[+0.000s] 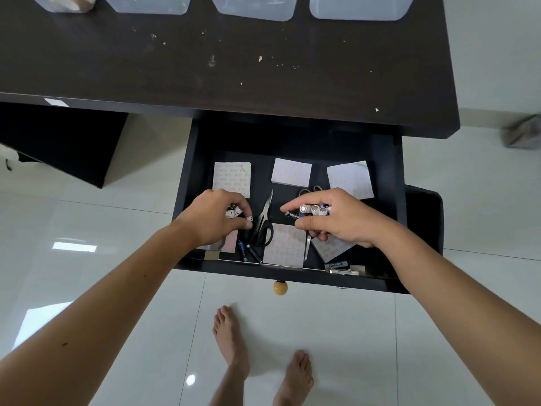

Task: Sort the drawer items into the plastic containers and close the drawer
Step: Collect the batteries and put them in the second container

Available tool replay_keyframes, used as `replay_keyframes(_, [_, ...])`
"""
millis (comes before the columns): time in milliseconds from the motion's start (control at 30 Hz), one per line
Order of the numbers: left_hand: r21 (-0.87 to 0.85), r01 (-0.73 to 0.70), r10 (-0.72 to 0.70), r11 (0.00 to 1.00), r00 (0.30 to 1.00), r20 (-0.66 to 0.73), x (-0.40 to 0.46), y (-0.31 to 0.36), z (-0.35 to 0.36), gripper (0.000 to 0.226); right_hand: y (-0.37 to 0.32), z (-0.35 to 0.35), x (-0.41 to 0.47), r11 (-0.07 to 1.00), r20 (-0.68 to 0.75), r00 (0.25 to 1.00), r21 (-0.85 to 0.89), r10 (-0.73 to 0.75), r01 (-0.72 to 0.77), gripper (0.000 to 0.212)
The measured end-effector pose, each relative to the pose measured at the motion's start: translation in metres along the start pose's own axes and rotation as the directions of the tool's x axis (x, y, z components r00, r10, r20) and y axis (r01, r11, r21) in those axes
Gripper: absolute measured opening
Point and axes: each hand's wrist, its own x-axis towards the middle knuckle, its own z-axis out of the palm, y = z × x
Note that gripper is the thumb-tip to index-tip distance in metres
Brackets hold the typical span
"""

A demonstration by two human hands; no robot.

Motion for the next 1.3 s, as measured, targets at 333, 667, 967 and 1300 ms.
replay_keyframes(333, [-0.43, 0.003, 0.039, 0.903, 0.995, 0.09, -0.011, -0.005, -0.006, 0.012, -0.012, 0.015, 0.007, 0.997, 0.139, 0.99, 0.074, 0.019, -0.03, 0.017])
replay_keyframes(667, [0.15, -0.384, 0.306, 0.911, 0.874, 0.377, -0.006, -0.003, -0.007, 0.011, -0.01, 0.006, -0.002, 0.981, 0.156, 0.985, 0.168, 0.069, -0.095, 0.021])
replay_keyframes(967, [0.392, -0.462, 0.298, 0.796, 0.862, 0.411, 0.013, -0.003, 0.005, 0.028, -0.008, 0.003, -0.003, 0.947, 0.08, 0.992, 0.298, 0.101, -0.12, 0.015])
replay_keyframes(1300, [0.445, -0.491, 0.341, 0.75, 0.862, 0.375, 0.02, -0.003, 0.014, 0.027, -0.006, 0.004, -0.001, 0.944, 0.078, 0.967, 0.212, 0.242, -0.253, 0.01])
